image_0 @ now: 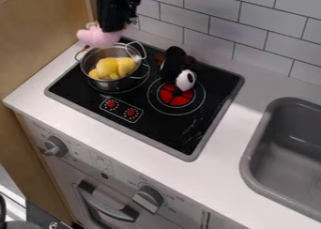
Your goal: Put the creamy object from right burner into the silver pot
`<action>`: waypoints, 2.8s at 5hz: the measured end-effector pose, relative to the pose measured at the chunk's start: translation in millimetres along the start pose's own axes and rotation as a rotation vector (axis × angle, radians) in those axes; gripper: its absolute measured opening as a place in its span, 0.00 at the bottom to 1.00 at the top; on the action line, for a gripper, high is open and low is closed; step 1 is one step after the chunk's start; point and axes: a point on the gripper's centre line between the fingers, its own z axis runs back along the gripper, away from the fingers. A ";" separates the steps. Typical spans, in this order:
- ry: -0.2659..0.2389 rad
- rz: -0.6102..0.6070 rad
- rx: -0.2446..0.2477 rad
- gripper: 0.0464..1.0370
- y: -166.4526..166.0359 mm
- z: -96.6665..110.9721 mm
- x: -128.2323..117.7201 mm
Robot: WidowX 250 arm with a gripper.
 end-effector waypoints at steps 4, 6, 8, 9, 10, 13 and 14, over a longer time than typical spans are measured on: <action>-0.132 -0.030 0.048 0.01 33.5 -59.8 38.1; -0.163 -0.045 0.070 0.15 33.5 -70.0 37.2; -0.161 -0.040 0.049 0.70 24.3 -78.8 34.1; -0.144 -0.026 0.030 0.94 14.8 -77.3 30.7; -0.113 -0.013 -0.008 0.96 7.9 -72.7 26.4; -0.067 0.025 -0.058 0.96 -8.6 -52.5 24.0; -0.091 0.065 -0.070 0.96 -18.1 -31.7 25.9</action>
